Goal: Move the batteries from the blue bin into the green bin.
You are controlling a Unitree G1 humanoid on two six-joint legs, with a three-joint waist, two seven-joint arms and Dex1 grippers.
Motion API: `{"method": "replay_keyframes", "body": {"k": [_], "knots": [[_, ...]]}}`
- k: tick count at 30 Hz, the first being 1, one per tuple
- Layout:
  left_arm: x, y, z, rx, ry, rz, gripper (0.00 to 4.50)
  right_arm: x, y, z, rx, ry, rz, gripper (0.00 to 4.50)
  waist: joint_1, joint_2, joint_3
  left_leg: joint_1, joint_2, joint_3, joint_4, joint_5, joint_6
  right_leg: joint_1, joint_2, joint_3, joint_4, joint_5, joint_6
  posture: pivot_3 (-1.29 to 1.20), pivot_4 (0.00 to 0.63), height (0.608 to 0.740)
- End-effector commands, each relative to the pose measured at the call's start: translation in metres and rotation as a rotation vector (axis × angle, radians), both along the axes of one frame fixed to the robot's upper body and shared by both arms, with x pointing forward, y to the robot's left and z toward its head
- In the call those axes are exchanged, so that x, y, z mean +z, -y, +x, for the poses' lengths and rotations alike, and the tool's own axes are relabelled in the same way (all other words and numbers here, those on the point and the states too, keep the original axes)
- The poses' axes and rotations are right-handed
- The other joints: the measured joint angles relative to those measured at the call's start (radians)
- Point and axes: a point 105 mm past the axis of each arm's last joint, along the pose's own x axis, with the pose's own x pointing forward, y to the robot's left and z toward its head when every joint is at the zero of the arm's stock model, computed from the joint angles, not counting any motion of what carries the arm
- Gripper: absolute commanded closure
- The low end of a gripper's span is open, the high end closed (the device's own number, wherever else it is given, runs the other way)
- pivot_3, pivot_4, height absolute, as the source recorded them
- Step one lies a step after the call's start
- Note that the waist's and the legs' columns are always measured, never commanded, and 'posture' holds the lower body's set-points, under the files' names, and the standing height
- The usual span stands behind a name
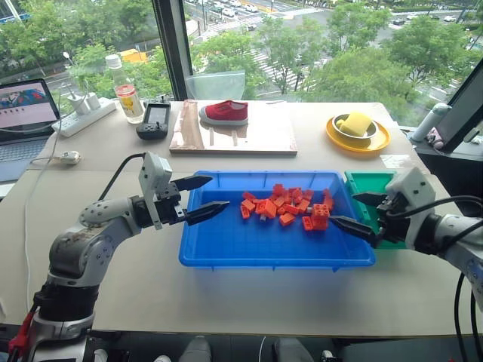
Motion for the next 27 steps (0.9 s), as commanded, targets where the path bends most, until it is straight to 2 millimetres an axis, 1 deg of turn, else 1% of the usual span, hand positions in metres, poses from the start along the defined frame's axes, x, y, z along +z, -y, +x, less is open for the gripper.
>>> {"method": "replay_keyframes", "body": {"k": [1, 3, 5, 7, 11, 13, 17, 20, 22, 24, 27], "knots": [[0.003, 0.002, -0.006, -0.029, 0.034, 0.03, 0.0, 0.004, -0.006, 0.014, -0.041, 0.051, -0.027, 0.02, 0.0, 0.0, 0.0, 0.0, 0.0, 0.0, 0.0, 0.0, 0.0, 0.0, 0.0, 0.0, 0.0, 0.0, 0.0, 0.0, 0.15, 0.74], [-0.002, 0.003, -0.008, -0.053, 0.021, 0.058, 0.0, -0.006, -0.018, 0.028, -0.082, 0.035, -0.032, 0.02, -0.015, 0.0, 0.0, 0.001, 0.0, 0.0, 0.0, 0.0, 0.0, 0.0, 0.0, 0.0, 0.0, 0.0, 0.0, 0.0, 0.15, 0.74], [-0.002, 0.004, -0.009, -0.062, 0.021, 0.063, 0.0, -0.011, -0.023, 0.037, -0.107, 0.026, -0.035, 0.02, -0.021, 0.0, 0.0, 0.001, 0.0, 0.0, 0.0, 0.001, -0.001, 0.0, 0.001, 0.0, 0.001, 0.0, 0.0, 0.0, 0.15, 0.74], [-0.001, 0.004, -0.008, -0.059, 0.024, 0.061, 0.0, -0.014, -0.03, 0.042, -0.115, 0.018, -0.031, 0.02, -0.022, 0.0, 0.0, 0.001, 0.0, -0.001, 0.0, 0.001, -0.001, 0.0, 0.001, 0.0, 0.002, 0.0, 0.0, 0.0, 0.15, 0.74], [-0.001, 0.003, -0.007, -0.055, 0.026, 0.062, 0.0, -0.021, -0.039, 0.046, -0.117, -0.007, -0.036, 0.02, -0.018, 0.0, 0.0, -0.001, 0.0, -0.001, 0.0, 0.001, -0.001, 0.0, 0.0, 0.0, 0.0, 0.0, 0.0, 0.0, 0.15, 0.74], [0.0, 0.004, -0.007, -0.059, 0.026, 0.059, 0.0, -0.026, -0.039, 0.048, -0.131, -0.021, -0.049, 0.02, -0.019, 0.0, 0.0, -0.001, 0.0, -0.001, 0.0, 0.001, -0.001, 0.0, 0.0, 0.0, 0.0, 0.0, 0.0, 0.0, 0.15, 0.74], [0.001, 0.003, -0.006, -0.053, 0.033, 0.062, 0.0, -0.039, -0.029, 0.052, -0.196, -0.054, -0.095, 0.02, -0.021, 0.0, 0.0, 0.0, 0.0, -0.001, 0.0, 0.001, -0.001, 0.0, 0.0, 0.0, 0.001, 0.0, 0.0, 0.0, 0.15, 0.74], [0.001, 0.002, -0.005, -0.048, 0.035, 0.059, 0.0, -0.046, -0.026, 0.052, -0.213, -0.072, -0.12, 0.02, -0.022, 0.0, 0.0, 0.0, 0.0, -0.001, 0.0, 0.001, -0.001, 0.0, 0.0, 0.0, 0.001, 0.0, 0.0, 0.0, 0.15, 0.74], [0.003, 0.006, -0.006, -0.062, 0.034, 0.047, 0.0, -0.052, -0.024, 0.053, -0.23, -0.089, -0.127, 0.02, -0.021, 0.0, 0.0, 0.0, 0.0, -0.001, 0.0, 0.001, -0.001, 0.0, 0.0, 0.0, 0.001, 0.0, 0.0, 0.0, 0.15, 0.74], [0.002, 0.007, -0.007, -0.071, 0.029, 0.047, 0.0, -0.053, -0.025, 0.053, -0.232, -0.092, -0.122, 0.02, -0.02, 0.0, 0.0, 0.0, 0.0, -0.001, 0.0, 0.001, -0.001, 0.0, 0.0, 0.0, 0.001, 0.0, 0.0, 0.0, 0.15, 0.74], [0.002, 0.006, -0.006, -0.063, 0.026, 0.046, 0.0, -0.049, -0.029, 0.054, -0.222, -0.075, -0.107, 0.02, -0.019, 0.0, 0.0, 0.0, 0.0, -0.001, 0.0, 0.001, -0.001, 0.0, 0.0, 0.0, 0.001, 0.0, 0.0, 0.0, 0.15, 0.74]]}}
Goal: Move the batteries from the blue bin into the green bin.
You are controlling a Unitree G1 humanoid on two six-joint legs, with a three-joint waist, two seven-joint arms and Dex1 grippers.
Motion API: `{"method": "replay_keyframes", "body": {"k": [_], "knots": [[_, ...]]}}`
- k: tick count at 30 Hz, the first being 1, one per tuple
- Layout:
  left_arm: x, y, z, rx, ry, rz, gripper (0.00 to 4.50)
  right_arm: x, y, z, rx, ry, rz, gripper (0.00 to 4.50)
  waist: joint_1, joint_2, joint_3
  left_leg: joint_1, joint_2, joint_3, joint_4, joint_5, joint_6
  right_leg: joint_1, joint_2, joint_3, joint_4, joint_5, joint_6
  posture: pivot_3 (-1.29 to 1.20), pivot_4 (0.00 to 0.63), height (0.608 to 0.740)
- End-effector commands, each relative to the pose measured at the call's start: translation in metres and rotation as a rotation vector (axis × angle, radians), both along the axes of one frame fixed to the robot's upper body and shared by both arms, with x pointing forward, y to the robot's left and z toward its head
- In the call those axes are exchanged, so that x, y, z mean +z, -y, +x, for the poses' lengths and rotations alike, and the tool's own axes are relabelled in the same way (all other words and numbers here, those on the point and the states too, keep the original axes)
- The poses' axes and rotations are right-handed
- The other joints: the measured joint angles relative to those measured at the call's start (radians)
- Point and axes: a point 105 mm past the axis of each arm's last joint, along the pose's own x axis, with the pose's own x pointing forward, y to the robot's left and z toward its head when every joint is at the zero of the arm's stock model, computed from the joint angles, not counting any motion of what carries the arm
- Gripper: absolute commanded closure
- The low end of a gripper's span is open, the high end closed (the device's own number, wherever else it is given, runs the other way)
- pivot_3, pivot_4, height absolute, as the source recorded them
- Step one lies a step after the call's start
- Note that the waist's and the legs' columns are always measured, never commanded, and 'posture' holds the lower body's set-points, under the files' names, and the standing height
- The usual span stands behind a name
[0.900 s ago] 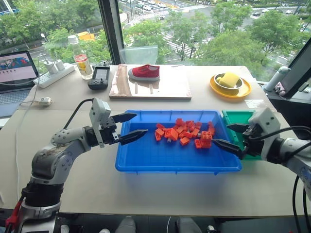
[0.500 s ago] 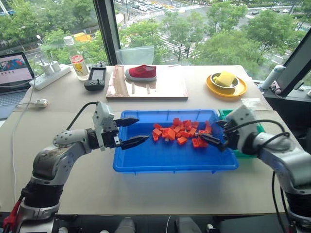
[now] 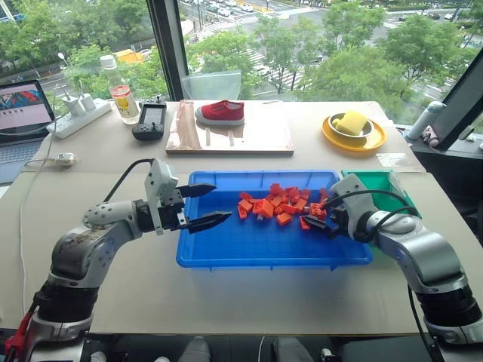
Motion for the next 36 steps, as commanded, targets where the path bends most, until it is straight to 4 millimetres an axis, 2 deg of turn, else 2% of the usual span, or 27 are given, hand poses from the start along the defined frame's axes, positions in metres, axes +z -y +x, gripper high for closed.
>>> {"method": "replay_keyframes", "body": {"k": [1, 3, 8, 11, 14, 18, 20, 23, 25, 26, 32, 36], "knots": [[0.009, 0.0, -0.001, -0.005, 0.04, -0.007, 0.0, 0.007, 0.002, 0.001, -0.018, 0.029, -0.007, 0.27, -0.001, 0.0, 0.0, 0.0, 0.0, 0.0, 0.0, 0.0, 0.0, 0.0, 0.0, 0.0, 0.0, 0.0, 0.0, 0.0, 0.15, 0.74], [0.009, 0.0, -0.001, -0.006, 0.039, -0.005, 0.0, 0.009, 0.0, 0.0, -0.005, 0.033, -0.01, 0.72, -0.002, 0.0, 0.0, 0.0, 0.0, 0.0, 0.0, 0.0, 0.0, 0.0, 0.0, 0.0, 0.0, 0.0, 0.0, 0.0, 0.15, 0.74], [0.009, 0.001, -0.001, -0.009, 0.037, -0.005, 0.0, 0.009, 0.001, -0.001, -0.003, 0.028, -0.018, 2.4, -0.003, 0.0, 0.0, 0.0, 0.0, 0.0, 0.0, 0.0, 0.0, 0.0, 0.0, 0.0, 0.0, 0.0, 0.0, 0.0, 0.15, 0.74], [0.006, 0.001, -0.001, -0.009, 0.032, 0.007, 0.0, 0.01, 0.001, -0.003, 0.008, 0.035, -0.03, 2.46, -0.003, 0.0, 0.0, 0.0, 0.0, 0.0, 0.0, 0.0, 0.0, 0.0, 0.0, 0.0, 0.0, 0.0, 0.0, 0.0, 0.15, 0.74], [0.006, 0.001, -0.001, -0.012, 0.027, 0.004, 0.0, 0.02, 0.0, -0.003, 0.009, 0.058, -0.02, 2.46, -0.003, 0.0, 0.0, 0.0, 0.0, 0.0, 0.0, 0.0, 0.0, 0.0, 0.0, 0.0, 0.0, 0.0, 0.0, 0.0, 0.15, 0.74], [0.007, 0.002, -0.001, -0.016, 0.026, -0.005, 0.0, 0.048, 0.008, -0.008, 0.011, 0.106, -0.034, 2.46, -0.002, 0.0, 0.0, 0.0, 0.0, 0.0, 0.0, 0.0, 0.0, 0.0, 0.0, 0.0, 0.0, 0.0, 0.0, 0.0, 0.15, 0.74], [0.007, 0.002, -0.001, -0.017, 0.026, -0.003, 0.0, 0.065, 0.008, -0.015, 0.037, 0.129, -0.027, 2.46, -0.002, 0.001, 0.0, 0.0, 0.0, 0.0, 0.0, 0.0, 0.0, 0.0, 0.0, 0.0, 0.0, 0.0, 0.0, 0.0, 0.15, 0.74], [0.006, 0.002, -0.002, -0.019, 0.022, -0.003, 0.0, 0.076, 0.006, -0.037, 0.131, 0.097, -0.047, 2.46, -0.001, 0.001, 0.0, 0.0, 0.0, 0.0, 0.0, 0.0, 0.0, 0.0, 0.0, 0.0, 0.0, 0.0, 0.0, 0.0, 0.15, 0.74], [0.005, 0.003, -0.001, -0.02, 0.019, -0.007, 0.0, 0.064, 0.006, -0.062, 0.22, -0.003, -0.124, 2.46, 0.005, 0.001, 0.0, 0.0, 0.0, 0.0, 0.0, 0.0, 0.0, 0.0, 0.0, 0.0, 0.0, 0.0, 0.0, 0.0, 0.15, 0.74], [0.005, 0.003, -0.001, -0.021, 0.019, -0.007, 0.0, 0.06, 0.006, -0.067, 0.23, -0.025, -0.133, 2.46, 0.011, 0.0, 0.0, -0.001, 0.0, 0.0, 0.0, 0.0, 0.001, 0.0, 0.0, 0.0, -0.001, 0.0, 0.0, 0.0, 0.15, 0.74], [0.005, 0.003, -0.001, -0.022, 0.018, -0.005, 0.0, 0.041, 0.003, -0.075, 0.235, -0.091, -0.142, 2.46, 0.008, -0.001, 0.0, 0.001, 0.0, 0.001, 0.001, -0.001, 0.003, 0.001, 0.0, 0.001, -0.001, 0.0, 0.0, 0.0, 0.15, 0.74], [0.008, 0.003, 0.0, -0.019, 0.025, -0.011, 0.0, 0.034, 0.004, -0.07, 0.211, -0.084, -0.144, 2.46, 0.009, -0.001, 0.0, 0.0, 0.0, 0.001, 0.001, -0.001, 0.003, 0.001, 0.0, 0.001, -0.001, 0.0, 0.0, 0.0, 0.15, 0.74]]}}
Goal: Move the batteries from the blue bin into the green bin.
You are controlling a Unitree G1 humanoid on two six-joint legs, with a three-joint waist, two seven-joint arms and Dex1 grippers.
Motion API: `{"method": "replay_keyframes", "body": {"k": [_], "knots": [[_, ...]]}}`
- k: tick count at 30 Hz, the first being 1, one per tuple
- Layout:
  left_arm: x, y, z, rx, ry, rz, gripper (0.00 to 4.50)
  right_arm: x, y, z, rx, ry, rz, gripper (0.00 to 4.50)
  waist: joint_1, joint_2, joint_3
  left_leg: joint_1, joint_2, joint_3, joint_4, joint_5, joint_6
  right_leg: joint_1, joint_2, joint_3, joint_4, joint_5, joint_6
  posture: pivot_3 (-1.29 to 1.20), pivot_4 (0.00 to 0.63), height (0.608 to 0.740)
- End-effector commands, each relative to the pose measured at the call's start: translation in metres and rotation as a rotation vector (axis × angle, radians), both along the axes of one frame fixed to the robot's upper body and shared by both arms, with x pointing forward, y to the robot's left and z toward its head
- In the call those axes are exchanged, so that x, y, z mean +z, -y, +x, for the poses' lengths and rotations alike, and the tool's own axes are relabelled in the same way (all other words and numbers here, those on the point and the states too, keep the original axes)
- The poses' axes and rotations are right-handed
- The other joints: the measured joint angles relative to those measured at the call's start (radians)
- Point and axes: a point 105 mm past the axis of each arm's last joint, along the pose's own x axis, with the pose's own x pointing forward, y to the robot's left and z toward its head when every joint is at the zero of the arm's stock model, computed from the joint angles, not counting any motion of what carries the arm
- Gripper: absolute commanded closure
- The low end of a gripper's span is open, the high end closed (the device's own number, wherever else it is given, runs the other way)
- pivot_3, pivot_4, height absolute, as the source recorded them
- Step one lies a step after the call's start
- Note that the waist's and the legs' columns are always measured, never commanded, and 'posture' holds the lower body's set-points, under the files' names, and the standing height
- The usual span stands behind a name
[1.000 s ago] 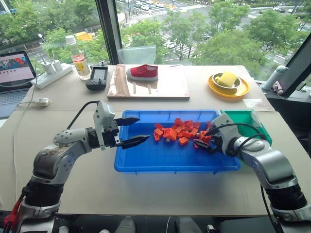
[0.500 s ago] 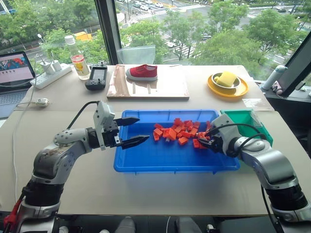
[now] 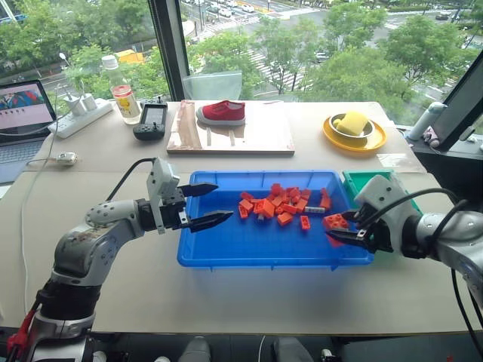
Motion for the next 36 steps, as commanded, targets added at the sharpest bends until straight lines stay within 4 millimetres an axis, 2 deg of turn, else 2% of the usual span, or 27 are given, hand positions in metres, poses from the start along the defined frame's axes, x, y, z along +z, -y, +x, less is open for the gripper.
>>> {"method": "replay_keyframes", "body": {"k": [1, 3, 5, 7, 8, 10, 13, 16, 19, 23, 27, 36], "knots": [[0.012, 0.002, 0.0, -0.009, 0.043, -0.009, 0.0, 0.003, -0.003, 0.003, -0.002, 0.044, 0.001, 2.46, 0.002, 0.0, 0.0, 0.0, 0.0, 0.0, 0.0, 0.0, 0.0, 0.0, 0.0, 0.0, 0.0, 0.0, 0.0, 0.0, 0.15, 0.74], [0.014, 0.003, 0.0, -0.01, 0.046, -0.011, 0.0, 0.0, 0.001, 0.005, -0.025, 0.044, -0.005, 1.46, 0.004, 0.0, 0.0, 0.0, 0.0, 0.0, 0.0, 0.0, 0.0, 0.0, 0.0, 0.0, 0.0, 0.0, 0.0, 0.0, 0.15, 0.74], [0.013, 0.002, 0.0, -0.01, 0.044, -0.009, 0.0, -0.001, 0.003, 0.005, -0.029, 0.041, -0.015, 0.97, 0.008, 0.0, 0.0, 0.0, 0.0, 0.0, 0.0, 0.0, 0.0, 0.0, 0.0, 0.0, 0.0, 0.0, 0.0, 0.0, 0.15, 0.74], [0.013, 0.002, 0.0, -0.009, 0.042, -0.007, 0.0, 0.004, 0.005, 0.008, -0.043, 0.069, -0.008, 0.24, 0.009, 0.0, 0.0, 0.0, 0.0, 0.0, 0.0, 0.0, 0.0, 0.0, 0.0, 0.0, 0.0, 0.0, 0.0, 0.0, 0.15, 0.74], [0.013, 0.002, 0.0, -0.01, 0.042, -0.007, 0.0, 0.009, 0.005, 0.01, -0.051, 0.085, 0.001, 0.04, 0.009, 0.0, 0.0, 0.0, 0.0, 0.0, 0.0, 0.0, 0.0, 0.0, 0.0, 0.0, 0.0, 0.0, 0.0, 0.0, 0.15, 0.74], [0.013, 0.002, 0.0, -0.01, 0.041, -0.008, 0.0, 0.017, 0.006, 0.014, -0.054, 0.112, 0.016, 0.04, 0.007, 0.0, 0.0, 0.0, 0.0, 0.0, 0.0, 0.0, 0.0, 0.0, 0.0, 0.0, 0.0, 0.0, 0.0, 0.0, 0.15, 0.74], [0.013, 0.002, 0.001, -0.012, 0.039, -0.01, 0.0, 0.041, 0.003, 0.032, -0.069, 0.21, 0.051, 0.04, 0.005, 0.0, 0.0, 0.0, 0.0, 0.0, 0.0, 0.0, 0.0, 0.0, 0.0, 0.0, 0.0, 0.0, 0.0, 0.0, 0.15, 0.74], [0.012, 0.004, 0.002, -0.017, 0.035, -0.015, 0.0, 0.049, -0.005, 0.053, -0.057, 0.26, 0.017, 0.04, 0.003, 0.0, 0.0, 0.0, 0.0, 0.0, 0.0, 0.0, 0.0, 0.0, 0.0, 0.0, 0.0, 0.0, 0.0, 0.0, 0.15, 0.74], [0.014, 0.007, 0.004, -0.02, 0.038, -0.023, 0.0, 0.046, -0.013, 0.064, 0.005, 0.234, -0.013, 0.04, 0.0, 0.0, 0.0, 0.0, 0.0, 0.0, 0.0, 0.0, 0.0, 0.0, 0.0, 0.0, 0.0, 0.0, 0.0, 0.0, 0.15, 0.74], [0.016, 0.009, 0.006, -0.023, 0.041, -0.03, 0.0, 0.037, -0.007, 0.08, 0.084, 0.179, -0.095, 0.04, -0.001, 0.0, 0.0, -0.001, 0.0, 0.0, 0.0, 0.0, 0.0, -0.001, -0.001, -0.001, -0.001, 0.0, 0.0, 0.0, 0.15, 0.74], [0.015, 0.01, 0.007, -0.027, 0.036, -0.038, 0.0, 0.022, -0.006, 0.082, 0.244, 0.074, -0.128, 0.04, -0.005, 0.0, 0.001, -0.001, 0.0, 0.0, 0.0, 0.0, 0.0, -0.001, -0.001, -0.001, -0.001, 0.0, 0.0, 0.0, 0.15, 0.74], [0.014, 0.012, 0.004, -0.03, 0.031, -0.043, 0.0, 0.0, -0.007, 0.102, 0.366, -0.014, -0.15, 0.04, -0.017, 0.001, 0.001, 0.0, 0.0, 0.0, 0.0, 0.0, -0.001, -0.001, 0.0, -0.001, 0.0, 0.0, 0.0, 0.0, 0.15, 0.74]]}}
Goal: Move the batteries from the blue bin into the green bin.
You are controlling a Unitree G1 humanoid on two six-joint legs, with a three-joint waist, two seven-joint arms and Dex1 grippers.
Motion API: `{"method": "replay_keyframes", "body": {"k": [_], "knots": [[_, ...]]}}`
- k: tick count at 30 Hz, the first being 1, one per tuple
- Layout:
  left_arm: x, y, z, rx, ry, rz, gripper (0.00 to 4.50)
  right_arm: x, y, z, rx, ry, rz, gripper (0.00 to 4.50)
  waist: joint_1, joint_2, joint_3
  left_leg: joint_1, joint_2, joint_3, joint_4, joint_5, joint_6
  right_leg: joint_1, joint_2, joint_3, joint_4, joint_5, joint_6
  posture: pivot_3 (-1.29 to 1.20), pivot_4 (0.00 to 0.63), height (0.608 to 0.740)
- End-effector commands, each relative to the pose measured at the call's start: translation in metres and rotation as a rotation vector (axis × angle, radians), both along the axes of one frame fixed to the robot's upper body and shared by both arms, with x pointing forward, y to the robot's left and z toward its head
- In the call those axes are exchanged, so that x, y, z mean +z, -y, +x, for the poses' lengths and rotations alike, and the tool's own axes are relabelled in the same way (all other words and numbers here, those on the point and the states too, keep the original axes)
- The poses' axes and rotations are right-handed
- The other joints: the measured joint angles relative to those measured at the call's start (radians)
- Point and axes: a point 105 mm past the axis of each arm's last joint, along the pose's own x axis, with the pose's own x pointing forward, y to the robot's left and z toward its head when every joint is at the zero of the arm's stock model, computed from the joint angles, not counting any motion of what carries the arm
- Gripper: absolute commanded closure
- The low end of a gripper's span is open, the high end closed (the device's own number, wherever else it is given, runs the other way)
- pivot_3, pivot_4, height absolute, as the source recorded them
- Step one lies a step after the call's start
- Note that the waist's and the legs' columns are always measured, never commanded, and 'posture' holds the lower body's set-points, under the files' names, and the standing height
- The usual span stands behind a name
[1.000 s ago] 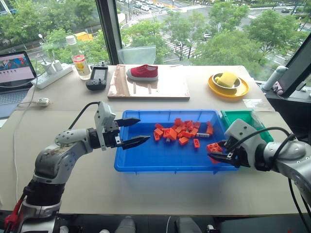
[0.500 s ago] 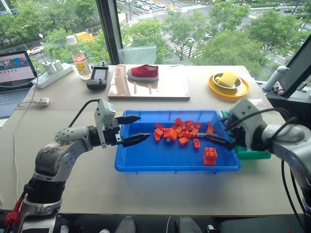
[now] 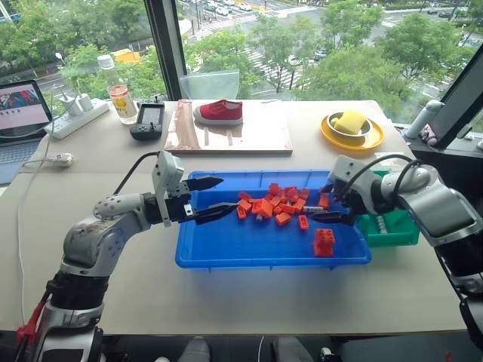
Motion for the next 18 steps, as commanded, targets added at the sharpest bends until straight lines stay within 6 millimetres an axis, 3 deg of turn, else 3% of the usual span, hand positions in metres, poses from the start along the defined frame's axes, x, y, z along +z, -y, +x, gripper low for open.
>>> {"method": "replay_keyframes", "body": {"k": [1, 11, 15, 18], "knots": [[0.009, -0.002, -0.004, 0.001, 0.039, 0.001, 0.0, 0.002, 0.003, 0.011, 0.048, 0.035, -0.053, 0.04, 0.001, 0.0, 0.0, 0.0, 0.0, 0.0, 0.0, 0.0, 0.0, 0.0, 0.0, 0.0, 0.0, 0.0, 0.0, 0.0, 0.15, 0.74], [0.009, -0.004, -0.007, 0.017, 0.038, 0.005, 0.0, -0.024, 0.01, 0.027, 0.082, -0.05, -0.114, 0.04, 0.001, 0.0, 0.0, 0.0, 0.0, 0.0, 0.0, 0.002, -0.003, 0.0, -0.001, 0.0, 0.0, 0.0, 0.0, 0.0, 0.15, 0.74], [0.01, -0.005, -0.007, 0.026, 0.046, 0.009, 0.0, -0.029, 0.011, 0.029, 0.089, -0.066, -0.118, 1.0, 0.002, 0.0, 0.0, 0.001, 0.0, 0.0, 0.0, 0.002, -0.003, 0.001, 0.0, 0.0, 0.0, 0.0, 0.0, 0.0, 0.15, 0.74], [0.012, -0.006, -0.007, 0.032, 0.051, 0.009, 0.0, -0.032, 0.011, 0.029, 0.094, -0.074, -0.124, 2.05, 0.004, 0.0, 0.0, 0.001, -0.001, 0.0, 0.0, 0.002, -0.004, 0.001, -0.001, 0.0, 0.0, 0.0, 0.0, 0.0, 0.15, 0.74]]}}
